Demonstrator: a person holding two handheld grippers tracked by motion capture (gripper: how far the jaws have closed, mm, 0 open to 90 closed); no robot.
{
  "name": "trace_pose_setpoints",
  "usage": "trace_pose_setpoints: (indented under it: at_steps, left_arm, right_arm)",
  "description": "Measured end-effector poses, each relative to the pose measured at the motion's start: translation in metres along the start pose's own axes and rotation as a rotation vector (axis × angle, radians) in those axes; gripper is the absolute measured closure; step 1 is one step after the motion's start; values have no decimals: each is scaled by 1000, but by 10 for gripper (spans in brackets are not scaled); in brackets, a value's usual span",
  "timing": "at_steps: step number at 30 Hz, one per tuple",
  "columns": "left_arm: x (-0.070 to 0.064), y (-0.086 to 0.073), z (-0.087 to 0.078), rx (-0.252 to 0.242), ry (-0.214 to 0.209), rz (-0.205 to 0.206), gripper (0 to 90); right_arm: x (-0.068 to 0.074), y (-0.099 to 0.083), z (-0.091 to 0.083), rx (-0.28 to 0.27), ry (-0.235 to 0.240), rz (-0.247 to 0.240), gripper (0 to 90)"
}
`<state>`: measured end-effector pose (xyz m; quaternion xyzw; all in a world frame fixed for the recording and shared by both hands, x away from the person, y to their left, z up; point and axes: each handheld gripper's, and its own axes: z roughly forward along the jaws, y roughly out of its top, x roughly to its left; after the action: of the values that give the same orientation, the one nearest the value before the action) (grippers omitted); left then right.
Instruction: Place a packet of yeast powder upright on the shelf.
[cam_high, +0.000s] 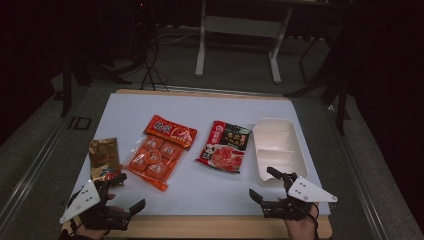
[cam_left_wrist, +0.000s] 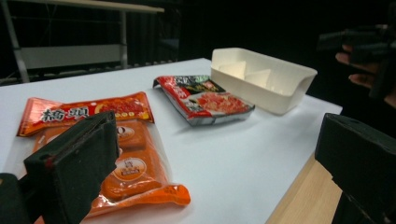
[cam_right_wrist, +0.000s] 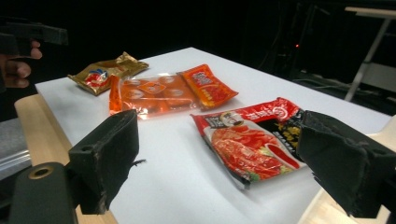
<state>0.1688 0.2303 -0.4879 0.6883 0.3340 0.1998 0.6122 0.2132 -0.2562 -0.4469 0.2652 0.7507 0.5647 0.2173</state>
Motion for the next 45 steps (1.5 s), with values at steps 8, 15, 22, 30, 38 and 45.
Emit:
trace_pose_setpoints:
  at_steps: [8,15,22,30,38,45]
  left_arm:
    - [-10,5,5,10,-49,21,1]
    - [-16,18,7,47,-64,-6,1]
    - [2,46,-2,76,-4,35,1]
    - [47,64,-13,117,131,30,48]
    - [86,49,-14,167,223,-18,165]
    - [112,33,-13,198,315,-81,275]
  right_arm:
    - [3,3,-2,10,6,-13,132]
    - [11,5,-1,24,41,-30,124]
    - [15,7,-3,-12,44,-13,117]
    - [17,11,-4,-31,25,-66,113]
    - [22,12,-3,-34,40,-95,125]
    - [22,11,-3,-33,43,-75,124]
